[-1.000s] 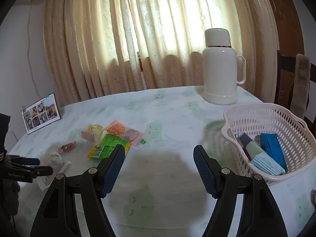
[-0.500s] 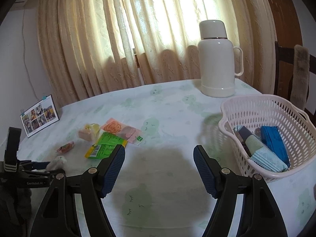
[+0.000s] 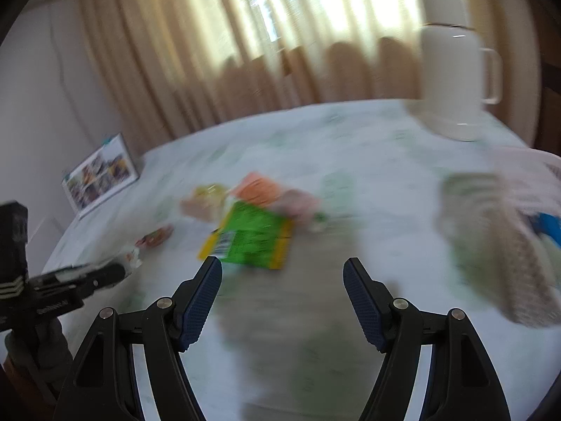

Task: Organize snacks
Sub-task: 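Grasp the white bag with the left gripper while the right gripper grasps the orange smiley cookie pack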

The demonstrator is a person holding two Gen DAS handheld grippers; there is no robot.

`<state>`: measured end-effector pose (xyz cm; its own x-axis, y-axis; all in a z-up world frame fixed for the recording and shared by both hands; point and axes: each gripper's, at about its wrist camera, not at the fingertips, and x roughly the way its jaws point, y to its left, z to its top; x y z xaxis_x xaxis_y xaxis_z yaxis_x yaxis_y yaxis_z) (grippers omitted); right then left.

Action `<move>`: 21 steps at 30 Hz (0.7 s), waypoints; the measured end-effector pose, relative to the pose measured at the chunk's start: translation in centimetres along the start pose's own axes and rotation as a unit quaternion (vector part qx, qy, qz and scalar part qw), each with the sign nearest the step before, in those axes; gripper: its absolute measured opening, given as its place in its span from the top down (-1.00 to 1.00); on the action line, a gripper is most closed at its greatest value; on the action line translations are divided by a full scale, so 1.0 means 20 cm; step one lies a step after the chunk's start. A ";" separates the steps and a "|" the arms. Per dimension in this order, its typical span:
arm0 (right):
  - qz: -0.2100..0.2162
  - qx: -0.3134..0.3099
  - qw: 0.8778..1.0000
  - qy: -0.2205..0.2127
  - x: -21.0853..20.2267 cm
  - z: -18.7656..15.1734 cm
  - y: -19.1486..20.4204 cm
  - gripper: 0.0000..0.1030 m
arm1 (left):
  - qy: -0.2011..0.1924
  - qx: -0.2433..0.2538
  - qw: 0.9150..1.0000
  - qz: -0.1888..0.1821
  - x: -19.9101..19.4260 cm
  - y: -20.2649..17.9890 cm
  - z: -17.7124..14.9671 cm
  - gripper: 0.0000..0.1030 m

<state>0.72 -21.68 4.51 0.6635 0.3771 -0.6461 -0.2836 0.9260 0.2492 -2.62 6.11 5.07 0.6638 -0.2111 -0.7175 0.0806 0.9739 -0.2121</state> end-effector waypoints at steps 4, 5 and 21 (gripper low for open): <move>-0.013 -0.026 0.999 0.021 0.14 0.02 0.09 -0.41 | -0.004 -0.011 1.000 -0.012 -0.03 0.02 0.00 0.36; -0.020 -0.027 0.999 0.020 0.16 0.04 0.09 -0.41 | -0.003 -0.012 1.000 -0.016 -0.04 0.02 0.00 0.36; -0.007 -0.092 0.992 0.089 0.59 0.35 0.04 -0.41 | -0.006 -0.014 0.999 -0.041 -0.08 0.01 0.00 0.41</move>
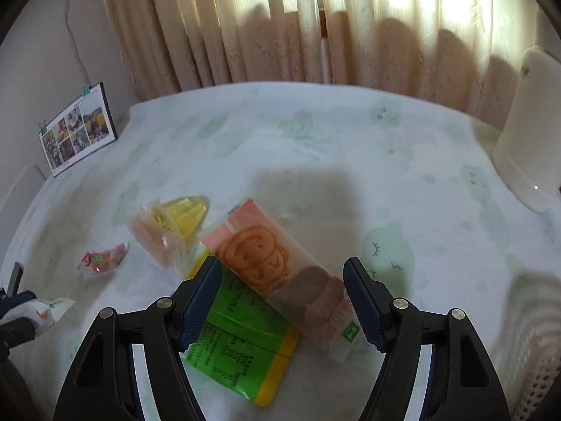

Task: Organize snacks
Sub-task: 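Grasp the white bag with the left gripper while the right gripper grasps the orange smiley cookie pack, then carry the white bag and orange cookie pack with both grippers toward the pink basket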

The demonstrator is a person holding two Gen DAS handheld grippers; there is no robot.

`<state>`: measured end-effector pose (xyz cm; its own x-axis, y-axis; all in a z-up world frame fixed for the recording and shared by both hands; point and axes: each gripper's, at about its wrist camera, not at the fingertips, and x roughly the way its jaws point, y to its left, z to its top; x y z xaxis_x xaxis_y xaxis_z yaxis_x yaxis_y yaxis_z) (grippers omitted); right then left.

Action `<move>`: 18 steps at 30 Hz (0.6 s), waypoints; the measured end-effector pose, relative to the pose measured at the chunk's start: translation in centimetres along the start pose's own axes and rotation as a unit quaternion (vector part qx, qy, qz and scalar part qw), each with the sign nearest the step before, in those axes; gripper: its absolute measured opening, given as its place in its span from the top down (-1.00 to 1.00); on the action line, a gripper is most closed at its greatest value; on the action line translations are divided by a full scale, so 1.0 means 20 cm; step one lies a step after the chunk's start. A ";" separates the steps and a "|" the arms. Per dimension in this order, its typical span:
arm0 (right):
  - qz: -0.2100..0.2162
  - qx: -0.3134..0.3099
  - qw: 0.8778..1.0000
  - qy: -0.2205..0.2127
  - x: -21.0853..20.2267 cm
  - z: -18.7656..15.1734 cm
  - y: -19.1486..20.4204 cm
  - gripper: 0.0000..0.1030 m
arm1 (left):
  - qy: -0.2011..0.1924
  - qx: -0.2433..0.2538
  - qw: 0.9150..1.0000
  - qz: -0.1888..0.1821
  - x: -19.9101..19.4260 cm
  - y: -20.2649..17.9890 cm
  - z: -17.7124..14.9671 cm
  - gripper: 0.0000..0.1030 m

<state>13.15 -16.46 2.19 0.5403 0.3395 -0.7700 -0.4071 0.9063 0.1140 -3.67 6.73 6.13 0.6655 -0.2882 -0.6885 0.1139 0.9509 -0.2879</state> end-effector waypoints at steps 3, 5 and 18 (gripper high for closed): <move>0.001 -0.010 1.000 0.011 0.01 -0.04 0.01 -0.38 | -0.001 0.003 1.000 -0.004 0.00 -0.01 0.00 0.41; 0.003 -0.006 1.000 0.012 0.00 -0.06 0.01 -0.27 | 0.000 0.005 1.000 -0.002 0.00 -0.01 0.00 0.41; 0.005 0.021 1.000 0.015 -0.02 0.00 0.04 0.00 | 0.021 -0.011 1.000 0.008 0.07 0.01 -0.01 -0.18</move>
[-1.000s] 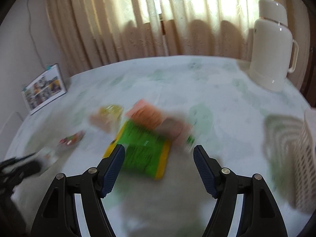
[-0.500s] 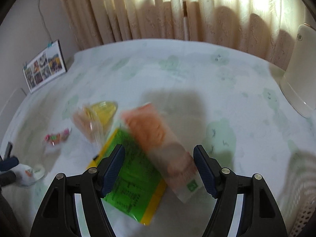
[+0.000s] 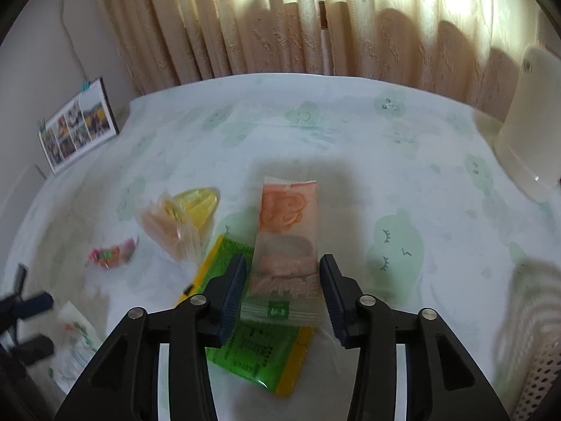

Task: Organize snacks
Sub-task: 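Carry the white bag and orange cookie pack with both grippers toward the pink basket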

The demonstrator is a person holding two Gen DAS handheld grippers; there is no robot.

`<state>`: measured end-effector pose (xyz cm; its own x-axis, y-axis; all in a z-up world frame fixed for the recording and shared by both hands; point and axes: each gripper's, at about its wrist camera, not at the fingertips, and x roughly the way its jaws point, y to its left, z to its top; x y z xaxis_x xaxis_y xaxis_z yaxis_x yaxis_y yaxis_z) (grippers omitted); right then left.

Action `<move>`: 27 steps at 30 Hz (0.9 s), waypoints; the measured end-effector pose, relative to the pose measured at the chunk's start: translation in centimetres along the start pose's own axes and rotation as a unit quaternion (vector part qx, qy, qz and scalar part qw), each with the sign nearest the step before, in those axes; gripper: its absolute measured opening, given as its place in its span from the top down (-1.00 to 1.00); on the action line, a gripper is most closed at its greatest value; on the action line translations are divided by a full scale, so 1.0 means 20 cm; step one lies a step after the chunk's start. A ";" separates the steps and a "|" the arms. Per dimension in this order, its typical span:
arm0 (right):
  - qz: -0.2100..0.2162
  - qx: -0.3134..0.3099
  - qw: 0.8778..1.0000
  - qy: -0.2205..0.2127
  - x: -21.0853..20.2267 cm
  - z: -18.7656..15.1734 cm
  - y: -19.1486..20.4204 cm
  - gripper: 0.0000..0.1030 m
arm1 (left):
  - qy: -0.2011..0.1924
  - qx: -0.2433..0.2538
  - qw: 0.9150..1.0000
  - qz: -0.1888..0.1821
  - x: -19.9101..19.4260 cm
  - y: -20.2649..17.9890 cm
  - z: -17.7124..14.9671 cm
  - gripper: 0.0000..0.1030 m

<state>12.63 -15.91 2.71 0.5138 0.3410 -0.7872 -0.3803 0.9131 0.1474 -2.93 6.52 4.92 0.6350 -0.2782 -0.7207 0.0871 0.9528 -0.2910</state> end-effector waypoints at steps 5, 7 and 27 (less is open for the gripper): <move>0.004 0.023 1.000 -0.009 0.04 0.06 -0.02 -0.31 | 0.015 0.012 1.000 0.005 0.04 -0.02 -0.01 -0.31; -0.004 0.025 1.000 -0.005 0.09 0.08 -0.01 -0.31 | 0.021 0.020 1.000 0.008 0.06 -0.04 -0.02 -0.35; -0.031 0.084 0.992 -0.088 -0.20 -0.02 -0.13 0.33 | 0.056 0.101 0.993 0.027 0.18 -0.19 -0.11 0.28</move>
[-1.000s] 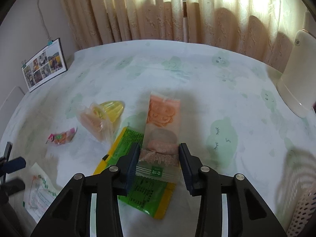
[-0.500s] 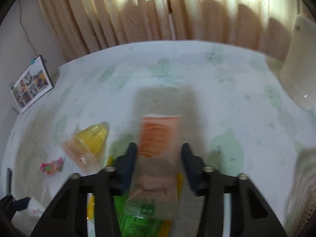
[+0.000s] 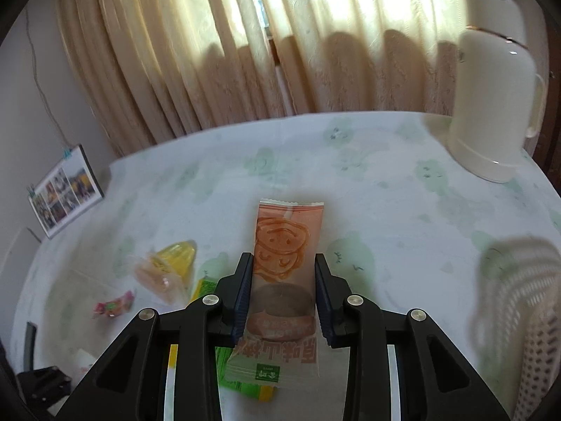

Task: Organize snacks
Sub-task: 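Carry the white bag and orange cookie pack with both grippers toward the pink basket, then open the right gripper over the basket while the left gripper releases the white bag into it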

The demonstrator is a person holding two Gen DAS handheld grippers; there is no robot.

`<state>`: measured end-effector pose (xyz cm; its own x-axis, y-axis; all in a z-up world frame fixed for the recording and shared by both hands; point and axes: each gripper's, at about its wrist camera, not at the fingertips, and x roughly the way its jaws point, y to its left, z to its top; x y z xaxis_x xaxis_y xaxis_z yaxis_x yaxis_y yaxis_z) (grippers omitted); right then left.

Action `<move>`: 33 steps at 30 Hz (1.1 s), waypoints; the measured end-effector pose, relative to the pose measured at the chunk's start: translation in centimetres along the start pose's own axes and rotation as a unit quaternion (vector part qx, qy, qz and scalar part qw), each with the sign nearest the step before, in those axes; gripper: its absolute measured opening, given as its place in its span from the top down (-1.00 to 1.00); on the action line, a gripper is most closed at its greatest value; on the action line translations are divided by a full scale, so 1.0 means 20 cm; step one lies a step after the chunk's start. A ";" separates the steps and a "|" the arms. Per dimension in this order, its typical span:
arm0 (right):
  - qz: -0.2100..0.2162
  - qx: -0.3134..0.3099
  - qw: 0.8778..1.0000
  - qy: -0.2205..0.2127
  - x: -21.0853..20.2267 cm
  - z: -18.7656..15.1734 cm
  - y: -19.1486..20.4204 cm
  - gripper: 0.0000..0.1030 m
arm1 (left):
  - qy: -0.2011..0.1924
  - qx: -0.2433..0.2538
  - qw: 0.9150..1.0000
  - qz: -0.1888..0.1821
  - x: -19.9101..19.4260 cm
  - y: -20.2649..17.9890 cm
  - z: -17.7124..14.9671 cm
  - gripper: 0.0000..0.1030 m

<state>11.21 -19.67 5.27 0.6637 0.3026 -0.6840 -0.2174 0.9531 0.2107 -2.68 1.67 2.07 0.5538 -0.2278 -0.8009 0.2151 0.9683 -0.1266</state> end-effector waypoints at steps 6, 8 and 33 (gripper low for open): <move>0.005 0.019 0.999 -0.031 -0.19 -0.05 -0.06 0.33 | -0.021 -0.005 1.000 -0.010 -0.05 0.00 0.01 0.28; 0.004 0.027 0.999 -0.041 -0.26 -0.07 -0.09 0.33 | -0.026 -0.011 0.999 -0.013 -0.06 0.01 0.02 0.28; -0.162 0.103 0.974 -0.119 -0.82 -0.28 -0.71 0.16 | -0.040 -0.020 0.999 -0.005 -0.16 -0.11 0.08 0.28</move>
<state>-0.65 -38.26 9.60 0.8256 -0.0440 -0.5625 0.1634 0.9729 0.1637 -3.77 0.06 5.86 0.6146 -0.2440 -0.7501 0.1899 0.9688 -0.1594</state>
